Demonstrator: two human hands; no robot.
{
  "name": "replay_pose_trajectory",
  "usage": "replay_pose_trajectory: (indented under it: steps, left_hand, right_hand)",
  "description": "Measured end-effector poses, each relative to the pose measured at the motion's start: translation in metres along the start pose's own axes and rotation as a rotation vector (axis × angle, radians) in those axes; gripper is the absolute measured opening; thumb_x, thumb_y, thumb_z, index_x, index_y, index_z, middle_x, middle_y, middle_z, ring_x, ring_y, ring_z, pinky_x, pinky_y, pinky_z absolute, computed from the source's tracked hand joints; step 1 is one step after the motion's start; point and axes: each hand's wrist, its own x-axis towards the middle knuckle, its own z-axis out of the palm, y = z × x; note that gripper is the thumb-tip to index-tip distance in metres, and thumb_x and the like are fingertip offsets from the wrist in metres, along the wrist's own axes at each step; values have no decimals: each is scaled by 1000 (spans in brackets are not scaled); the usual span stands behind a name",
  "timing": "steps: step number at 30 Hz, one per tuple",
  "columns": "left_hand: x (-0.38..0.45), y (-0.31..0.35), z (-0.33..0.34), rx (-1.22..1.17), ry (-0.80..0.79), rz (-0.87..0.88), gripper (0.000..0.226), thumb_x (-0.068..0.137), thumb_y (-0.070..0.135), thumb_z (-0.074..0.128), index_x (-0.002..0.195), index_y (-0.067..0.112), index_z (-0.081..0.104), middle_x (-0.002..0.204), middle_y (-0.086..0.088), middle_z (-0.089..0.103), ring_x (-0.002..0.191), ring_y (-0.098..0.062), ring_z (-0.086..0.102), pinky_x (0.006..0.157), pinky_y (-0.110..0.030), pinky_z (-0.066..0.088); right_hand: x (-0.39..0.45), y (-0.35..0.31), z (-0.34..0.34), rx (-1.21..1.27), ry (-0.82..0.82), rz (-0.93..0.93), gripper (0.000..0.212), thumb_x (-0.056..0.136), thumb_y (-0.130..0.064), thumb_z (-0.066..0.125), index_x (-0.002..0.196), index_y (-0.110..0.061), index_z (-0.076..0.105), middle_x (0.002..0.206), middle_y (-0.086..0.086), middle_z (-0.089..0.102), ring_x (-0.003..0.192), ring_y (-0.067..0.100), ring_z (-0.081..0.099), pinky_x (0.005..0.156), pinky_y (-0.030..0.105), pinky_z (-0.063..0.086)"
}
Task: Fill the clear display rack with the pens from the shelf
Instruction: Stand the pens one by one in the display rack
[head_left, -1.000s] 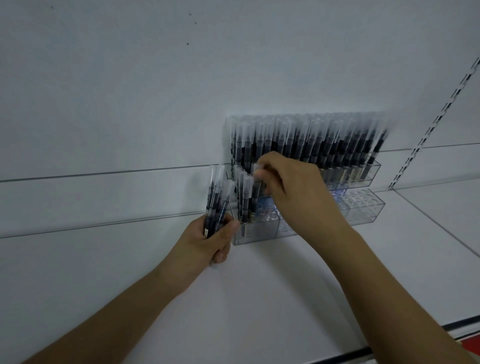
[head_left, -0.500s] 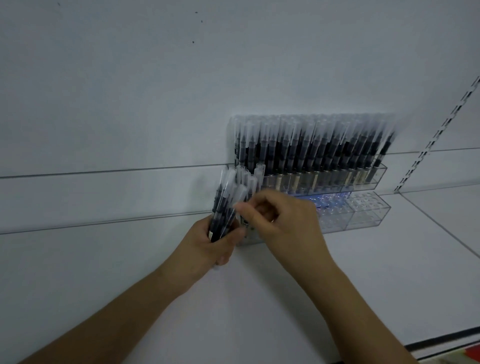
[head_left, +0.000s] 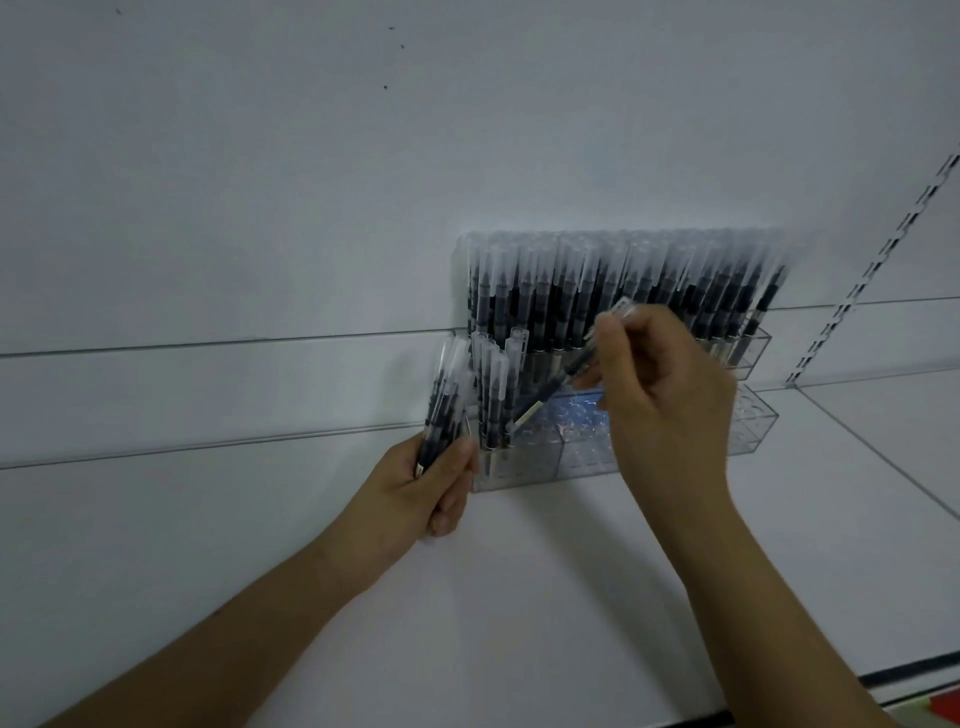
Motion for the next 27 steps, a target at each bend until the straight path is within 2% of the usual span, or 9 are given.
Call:
replay_pose_trajectory:
  steps: [4,8,12,17,20,23,25,27]
  left_hand:
    - [2,-1,0,-16,-3,-4,31,90,36,52,81,7,54,54,-2,36,45,-16,32,45,-27,29]
    - [2,-2,-1,-16,-10,-1,27,93,31,50,82,6,53,55,-3,36,46,-17,31,44,-27,30]
    - [2,-4,-2,15,-11,2,22,100,19,47,83,7,55,56,-7,34,47,-18,30,45,-27,29]
    - [2,-3,-2,22,-27,30,20,100,15,46,86,6,56,56,-8,33,46,-18,30,46,-29,28]
    - [2,-2,-3,18,-45,33,20,100,16,46,88,9,59,57,-6,35,46,-18,31,46,-29,30]
    - [0,0,-3,39,-79,43,19,101,17,46,94,9,62,56,-6,38,46,-19,34,47,-30,33]
    - [-3,2,-2,69,-120,49,19,100,20,47,100,8,62,56,-4,43,47,-17,39,49,-27,36]
    - [-5,4,-1,89,-167,43,20,98,23,49,93,11,64,57,-2,49,48,-14,43,51,-23,38]
  right_hand:
    - [-1,3,6,-51,-133,-66,18,101,-32,51,91,-20,59,72,-5,67,67,7,67,63,25,53]
    - [6,4,5,-143,-220,-151,23,102,-35,48,91,-17,58,68,-3,65,64,12,65,62,34,50]
    - [10,5,8,-187,-312,-190,23,101,-35,49,93,-17,59,69,-3,66,64,13,66,64,36,53]
    - [4,14,19,-299,-502,-165,27,98,-39,50,86,-16,58,68,-1,65,62,14,62,64,41,52]
    - [3,18,19,-321,-497,-146,31,96,-44,53,83,-16,59,65,-6,60,62,14,60,63,36,51]
    - [-2,16,13,-285,-404,-116,44,89,-59,49,84,-18,64,70,-10,62,67,6,58,62,21,47]
    - [-10,13,7,-221,-305,-152,42,89,-57,49,82,-18,66,69,-12,61,68,7,57,61,18,44]
    - [-18,9,4,-148,-312,-164,32,89,-49,57,80,-19,68,68,-14,61,69,6,57,60,12,41]
